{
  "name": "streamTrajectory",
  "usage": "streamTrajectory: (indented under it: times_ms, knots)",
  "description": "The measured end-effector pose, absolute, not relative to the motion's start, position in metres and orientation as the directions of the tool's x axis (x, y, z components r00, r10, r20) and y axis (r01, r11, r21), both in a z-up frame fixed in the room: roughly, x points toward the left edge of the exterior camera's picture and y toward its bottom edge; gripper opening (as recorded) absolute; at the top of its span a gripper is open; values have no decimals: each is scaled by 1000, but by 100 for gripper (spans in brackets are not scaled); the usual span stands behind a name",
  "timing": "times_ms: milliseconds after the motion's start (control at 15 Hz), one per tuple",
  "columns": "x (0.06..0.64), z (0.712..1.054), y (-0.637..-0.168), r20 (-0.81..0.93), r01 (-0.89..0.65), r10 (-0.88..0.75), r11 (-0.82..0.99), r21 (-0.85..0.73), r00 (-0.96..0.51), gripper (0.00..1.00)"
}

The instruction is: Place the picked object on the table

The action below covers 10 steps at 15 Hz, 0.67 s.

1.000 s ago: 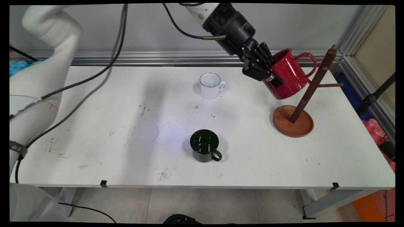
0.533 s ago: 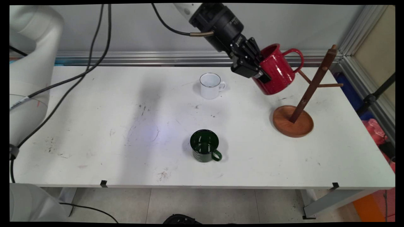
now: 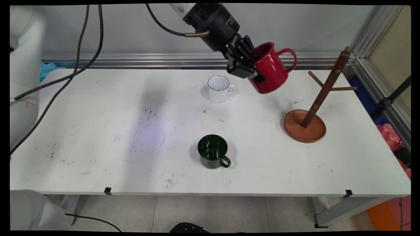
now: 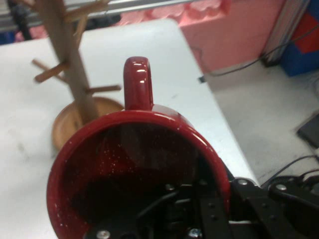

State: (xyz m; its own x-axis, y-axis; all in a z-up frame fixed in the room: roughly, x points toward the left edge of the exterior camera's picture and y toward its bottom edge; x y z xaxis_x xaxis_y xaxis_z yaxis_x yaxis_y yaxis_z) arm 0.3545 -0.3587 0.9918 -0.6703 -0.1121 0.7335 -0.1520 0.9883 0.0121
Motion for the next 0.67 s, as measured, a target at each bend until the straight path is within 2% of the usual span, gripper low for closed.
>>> streamTrajectory:
  times_ms: [667]
  knots:
    - [363,990,-351,625,-257,-145,962,-93,-767,0]
